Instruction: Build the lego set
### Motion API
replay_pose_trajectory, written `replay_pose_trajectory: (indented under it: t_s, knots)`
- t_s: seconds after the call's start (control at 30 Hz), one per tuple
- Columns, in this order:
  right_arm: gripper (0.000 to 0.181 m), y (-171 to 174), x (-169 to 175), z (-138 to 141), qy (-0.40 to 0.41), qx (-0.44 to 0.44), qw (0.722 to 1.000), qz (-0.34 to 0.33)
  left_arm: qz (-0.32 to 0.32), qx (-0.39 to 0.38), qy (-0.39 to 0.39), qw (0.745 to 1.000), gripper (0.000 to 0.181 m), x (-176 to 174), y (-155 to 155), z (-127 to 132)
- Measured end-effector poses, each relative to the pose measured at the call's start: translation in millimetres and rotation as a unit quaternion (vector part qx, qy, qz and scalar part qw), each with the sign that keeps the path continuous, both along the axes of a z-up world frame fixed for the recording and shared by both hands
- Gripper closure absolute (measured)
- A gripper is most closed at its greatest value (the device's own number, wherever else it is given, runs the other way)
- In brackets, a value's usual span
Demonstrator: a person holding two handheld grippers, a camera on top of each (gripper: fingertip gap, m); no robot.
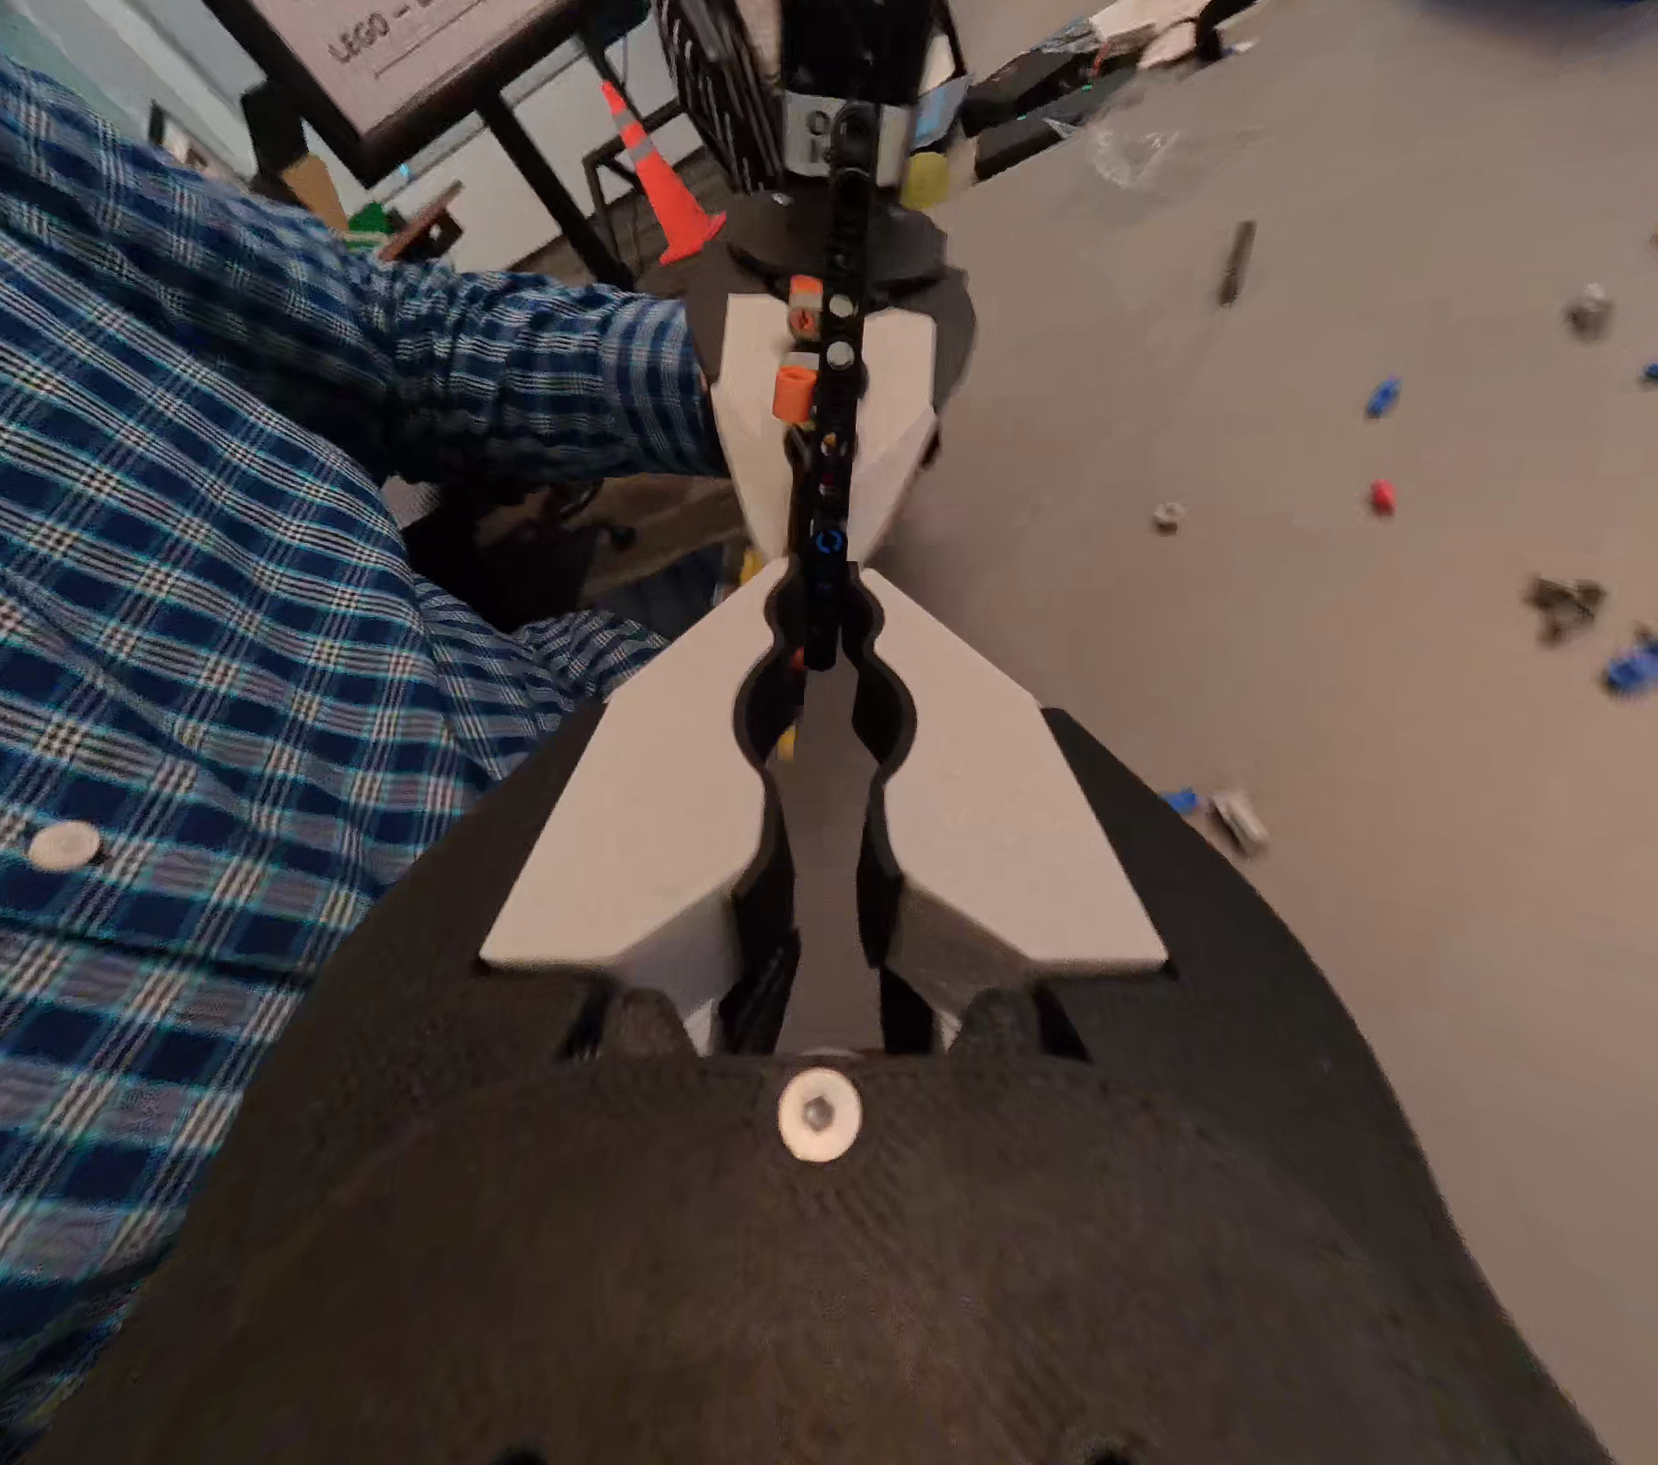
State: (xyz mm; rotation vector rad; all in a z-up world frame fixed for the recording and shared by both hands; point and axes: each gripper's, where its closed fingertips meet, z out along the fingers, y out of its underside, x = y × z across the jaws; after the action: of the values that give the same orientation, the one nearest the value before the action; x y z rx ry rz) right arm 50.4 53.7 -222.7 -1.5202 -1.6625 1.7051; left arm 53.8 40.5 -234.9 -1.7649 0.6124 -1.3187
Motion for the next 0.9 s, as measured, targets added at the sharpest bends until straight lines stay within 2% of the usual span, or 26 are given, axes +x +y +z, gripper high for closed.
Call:
replay_pose_trajectory:
  t_s: [0.07,0.17,0.43,0.7,0.9]
  knots:
    - [0.176,-0.5,-5.1,7.3,0.008,0.023,1.0,-0.001,0.012,0.014,-0.004,1.0,0.175,-0.3,6.8,4.3]
    - [0.176,13.3,0.5,2.2,0.01,-0.001,1.0,-0.02,0.012,0.011,-0.012,1.0,0.175,-7.0,3.3,8.4]
    - [0.176,14.5,-5.7,-4.2,0.012,-0.045,0.998,-0.031,0.029,-0.005,-0.016,0.999,0.175,-4.4,14.8,-1.8]
    - [0.176,22.9,-8.8,-9.7,0.008,-0.087,0.995,-0.047,0.028,-0.043,-0.026,0.998,0.175,-6.4,18.4,-12.4]
    - [0.176,32.6,-11.3,-15.4,-0.001,-0.111,0.992,-0.066,0.04,-0.102,-0.023,0.994,0.175,-11.7,23.5,-29.2]
